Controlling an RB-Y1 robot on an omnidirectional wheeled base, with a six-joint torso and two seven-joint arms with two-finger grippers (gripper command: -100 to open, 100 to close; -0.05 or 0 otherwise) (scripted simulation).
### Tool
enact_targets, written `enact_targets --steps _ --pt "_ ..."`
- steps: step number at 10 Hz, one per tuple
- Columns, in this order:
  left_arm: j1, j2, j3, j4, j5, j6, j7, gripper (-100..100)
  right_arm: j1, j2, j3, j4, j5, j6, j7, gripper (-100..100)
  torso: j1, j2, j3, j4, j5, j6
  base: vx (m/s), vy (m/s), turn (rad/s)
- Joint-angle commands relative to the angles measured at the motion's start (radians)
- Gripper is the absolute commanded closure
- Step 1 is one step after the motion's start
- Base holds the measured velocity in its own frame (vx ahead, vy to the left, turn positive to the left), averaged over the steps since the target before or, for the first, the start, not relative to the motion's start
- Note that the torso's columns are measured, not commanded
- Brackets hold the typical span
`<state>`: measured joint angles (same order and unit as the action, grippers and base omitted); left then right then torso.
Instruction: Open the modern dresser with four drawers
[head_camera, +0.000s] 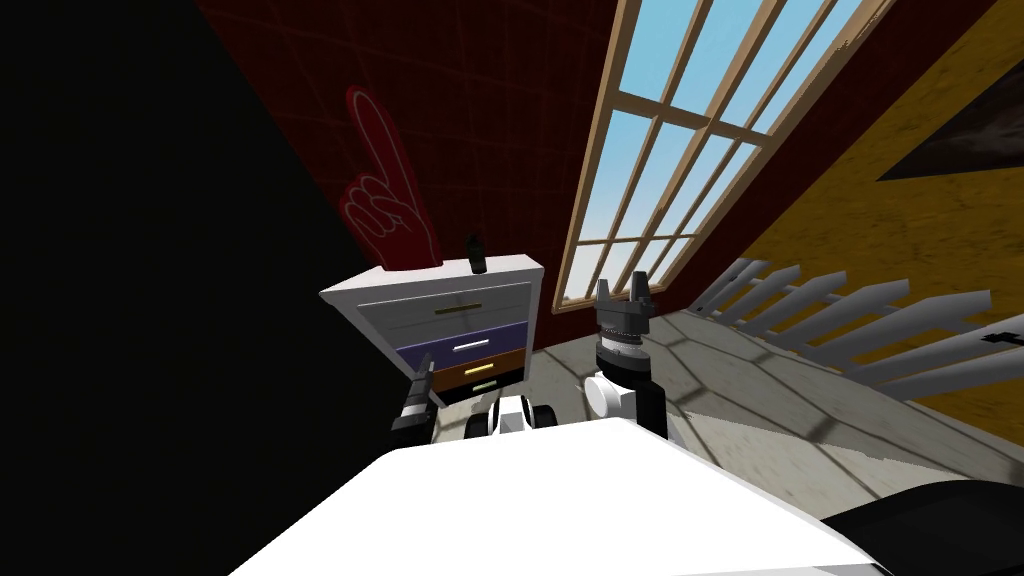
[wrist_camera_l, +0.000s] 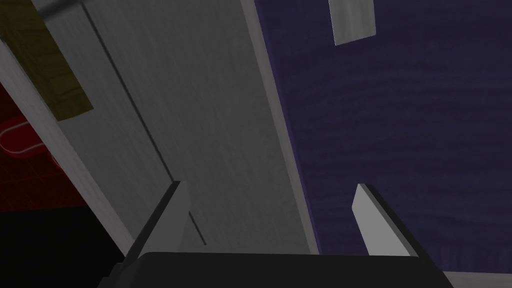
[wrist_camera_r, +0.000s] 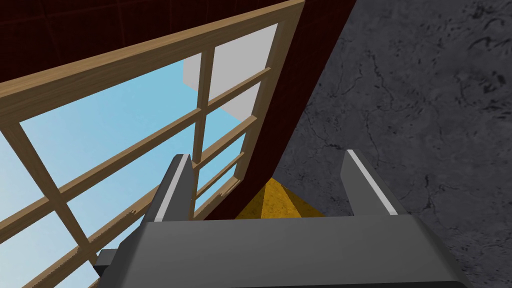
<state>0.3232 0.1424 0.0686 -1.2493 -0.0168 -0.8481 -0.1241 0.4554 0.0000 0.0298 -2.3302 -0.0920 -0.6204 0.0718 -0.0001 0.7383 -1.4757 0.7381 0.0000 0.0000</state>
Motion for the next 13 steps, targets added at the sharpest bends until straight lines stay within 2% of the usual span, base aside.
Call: enact_targets --steps 1,5,8,11,12,13 --pt "-0.016 -0.018 0.001 0.079 -0.007 -0.018 -0.004 -100 0.0 0.0 0.0 0.0 0.0 0.0 0.0 0 0.0 -0.001 -0.001 0.0 0.0 0.0 0.087 -0.017 -0.012" --pt "-0.034 -0.073 0.0 0.184 -0.016 -0.041 -0.01 -100 0.0 0.0 0.0 0.0 0.0 0.0 0.0 0 -0.001 0.0 0.0 0.0 0.0 0.0 0.076 -0.024 -0.01" --pt "-0.041 -0.128 0.0 0.225 -0.019 -0.05 -0.012 -100 0.0 0.0 0.0 0.0 0.0 0.0 0.0 0 0.001 0.001 0.0 0.0 0.0 0.0 0.042 -0.012 -0.006" --pt "-0.055 -0.11 0.005 0.189 -0.016 -0.005 -0.006 -100 0.0 0.0 0.0 0.0 0.0 0.0 0.0 0 0.0 0.0 0.0 0.0 0.0 0.0 0.028 -0.007 -0.001" --pt "-0.049 -0.112 0.003 0.193 -0.017 -0.016 -0.007 -100 0.0 0.0 0.0 0.0 0.0 0.0 0.0 0 0.0 -0.002 -0.001 0.0 0.0 0.0 0.022 -0.005 -0.001" --pt "-0.041 -0.116 0.001 0.212 -0.018 -0.041 -0.01 100 0.0 0.0 0.0 0.0 0.0 0.0 0.0 0 0.0 0.0 0.0 0.0 0.0 0.0 -0.021 0.005 0.003"
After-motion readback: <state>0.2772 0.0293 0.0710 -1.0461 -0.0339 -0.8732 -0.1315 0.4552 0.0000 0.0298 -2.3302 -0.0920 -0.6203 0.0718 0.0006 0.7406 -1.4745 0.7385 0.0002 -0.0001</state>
